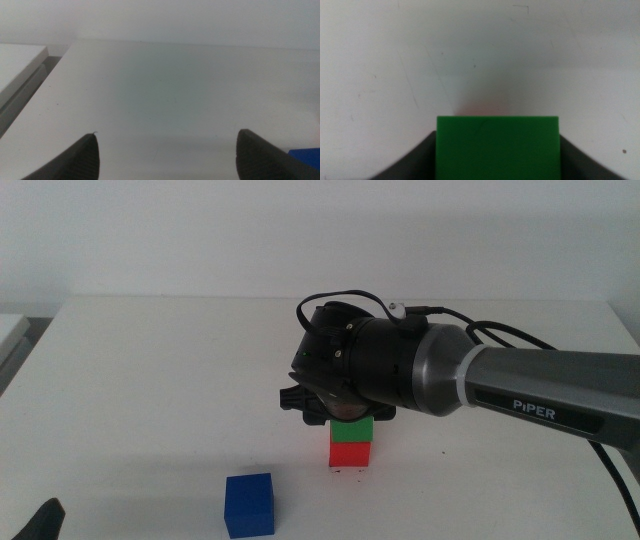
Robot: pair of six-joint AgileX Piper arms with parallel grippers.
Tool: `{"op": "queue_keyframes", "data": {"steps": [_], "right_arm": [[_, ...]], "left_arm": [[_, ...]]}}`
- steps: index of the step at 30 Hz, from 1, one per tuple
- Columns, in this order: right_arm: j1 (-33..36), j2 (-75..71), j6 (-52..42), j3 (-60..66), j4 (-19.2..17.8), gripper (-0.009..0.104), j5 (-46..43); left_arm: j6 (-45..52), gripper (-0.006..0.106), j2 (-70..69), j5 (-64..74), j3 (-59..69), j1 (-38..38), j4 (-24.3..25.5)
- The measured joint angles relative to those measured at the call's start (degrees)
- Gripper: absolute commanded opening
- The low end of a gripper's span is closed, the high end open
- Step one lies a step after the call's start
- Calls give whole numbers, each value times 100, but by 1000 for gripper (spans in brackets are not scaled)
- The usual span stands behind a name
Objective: Stack red cubes first, then green, then blue cubes in a specific spot.
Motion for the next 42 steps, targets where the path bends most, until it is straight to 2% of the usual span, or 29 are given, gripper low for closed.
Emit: {"op": "queue_keyframes", "data": {"steps": [4,7,14,17,21,26,27,31,37,42], "right_arm": [[0,4,0,0,0,80,0],[0,13,0,0,0,89,-58],[138,-983,-309,132,39,90,-180],[275,-1886,-568,577,39,90,-379],[397,-3516,-1149,1761,64,90,-680],[411,-5424,-2275,3279,351,90,-692],[410,-6203,-2638,3740,442,90,-692],[410,-7581,-3115,4473,628,90,-692],[410,-8834,-4273,4874,1145,90,-670],[410,-9066,-4571,4877,1267,90,-681]], "left_arm": [[0,94,0,0,0,0,0],[0,94,0,0,0,0,0],[0,94,0,0,0,0,0],[0,94,0,0,0,0,0],[0,94,0,0,0,0,0],[0,94,0,0,0,0,0],[0,94,0,0,0,0,0],[0,94,0,0,0,0,0],[0,94,0,0,0,0,0],[0,94,0,0,0,0,0]]}}
